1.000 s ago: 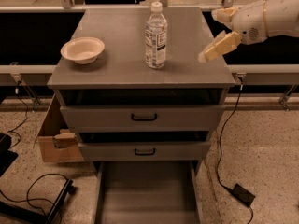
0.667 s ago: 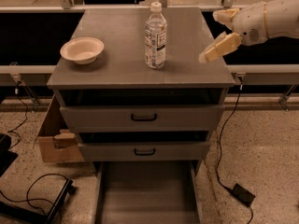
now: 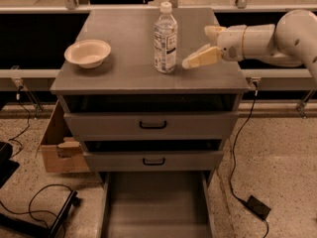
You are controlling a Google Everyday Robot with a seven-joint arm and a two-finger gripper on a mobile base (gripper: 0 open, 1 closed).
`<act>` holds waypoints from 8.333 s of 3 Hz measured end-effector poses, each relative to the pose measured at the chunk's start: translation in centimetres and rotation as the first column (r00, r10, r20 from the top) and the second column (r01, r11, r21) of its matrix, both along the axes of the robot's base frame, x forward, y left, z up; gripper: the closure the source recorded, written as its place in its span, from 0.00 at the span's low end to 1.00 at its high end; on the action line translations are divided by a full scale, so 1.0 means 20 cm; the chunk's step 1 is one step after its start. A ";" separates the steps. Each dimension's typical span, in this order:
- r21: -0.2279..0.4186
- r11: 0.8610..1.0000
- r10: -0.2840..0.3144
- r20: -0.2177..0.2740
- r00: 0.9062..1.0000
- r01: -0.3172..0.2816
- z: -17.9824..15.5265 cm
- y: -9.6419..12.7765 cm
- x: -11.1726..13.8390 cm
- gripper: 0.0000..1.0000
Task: Place blue plastic bottle into bottom drawer
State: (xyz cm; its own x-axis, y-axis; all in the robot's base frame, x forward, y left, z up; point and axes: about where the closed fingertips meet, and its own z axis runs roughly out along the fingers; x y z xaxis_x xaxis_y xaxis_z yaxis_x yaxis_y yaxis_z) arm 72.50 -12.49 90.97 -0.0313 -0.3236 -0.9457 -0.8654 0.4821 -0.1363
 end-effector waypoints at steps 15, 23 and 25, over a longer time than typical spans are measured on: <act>0.171 0.976 -0.162 0.152 0.975 0.135 -0.28 0.67 -0.99 1.00; 0.201 0.966 0.188 -0.123 0.974 -0.161 -2.97 1.47 -1.05 1.00; 0.199 0.970 0.160 -0.104 0.982 -0.137 -3.00 1.44 -0.88 1.00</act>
Offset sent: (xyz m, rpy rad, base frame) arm 0.0528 0.0685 0.0001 0.1819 -0.0319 0.0753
